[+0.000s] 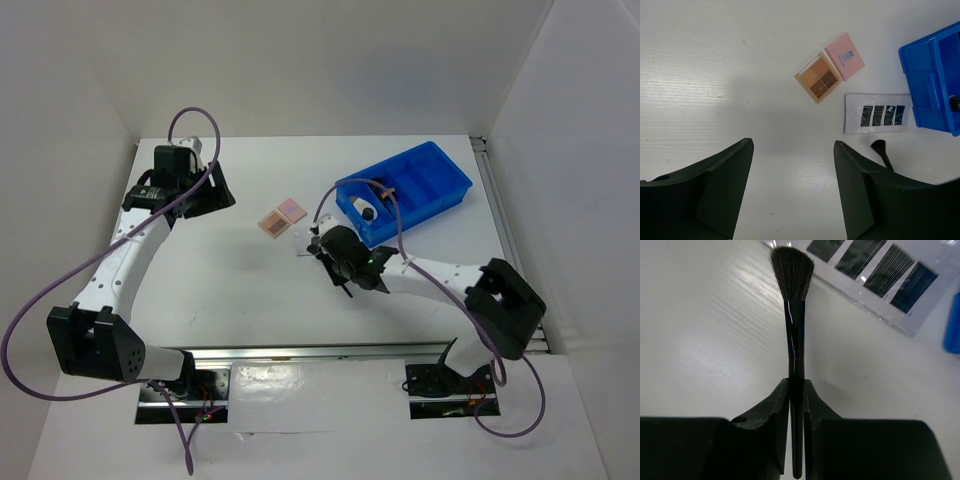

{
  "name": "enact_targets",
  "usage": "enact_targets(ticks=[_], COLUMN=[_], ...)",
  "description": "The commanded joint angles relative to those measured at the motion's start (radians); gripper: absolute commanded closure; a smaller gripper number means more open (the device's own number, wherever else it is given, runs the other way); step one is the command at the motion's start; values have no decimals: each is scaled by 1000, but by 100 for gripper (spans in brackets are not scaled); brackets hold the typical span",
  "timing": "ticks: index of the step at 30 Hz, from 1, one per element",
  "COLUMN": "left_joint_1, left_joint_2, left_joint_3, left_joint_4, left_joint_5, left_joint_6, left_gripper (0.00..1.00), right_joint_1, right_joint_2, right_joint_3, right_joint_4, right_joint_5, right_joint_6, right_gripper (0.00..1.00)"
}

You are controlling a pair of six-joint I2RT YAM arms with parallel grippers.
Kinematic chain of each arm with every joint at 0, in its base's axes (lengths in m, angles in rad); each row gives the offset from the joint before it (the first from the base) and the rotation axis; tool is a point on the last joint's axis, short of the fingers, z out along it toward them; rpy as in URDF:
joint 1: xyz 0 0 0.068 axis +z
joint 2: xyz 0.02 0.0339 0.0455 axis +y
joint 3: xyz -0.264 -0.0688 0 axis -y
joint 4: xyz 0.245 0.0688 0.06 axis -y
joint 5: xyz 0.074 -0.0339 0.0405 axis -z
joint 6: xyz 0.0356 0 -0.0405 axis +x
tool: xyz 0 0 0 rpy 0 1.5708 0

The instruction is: Organize the makeup

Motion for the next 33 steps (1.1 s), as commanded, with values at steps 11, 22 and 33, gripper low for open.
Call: enact_targets(ticks=[11,22,33], left_joint_1=[2,2,2], left_joint_2=[-13,-23,16], left_joint_3=[48,57,48], left_joint_4=[24,13,13], left_joint_5=[17,-49,-40], left_joint_6=[27,55,46], left_gripper=[21,21,21], right_joint_1=[-275,-568,-628], right_joint_2=[-135,190,279], right_joint_3=[319,554,531], right_joint_4=[-134,-45,-22], right_joint_5=[150,-53,-90], right_joint_6=[-167,-234,-247], right_gripper=[99,99,93])
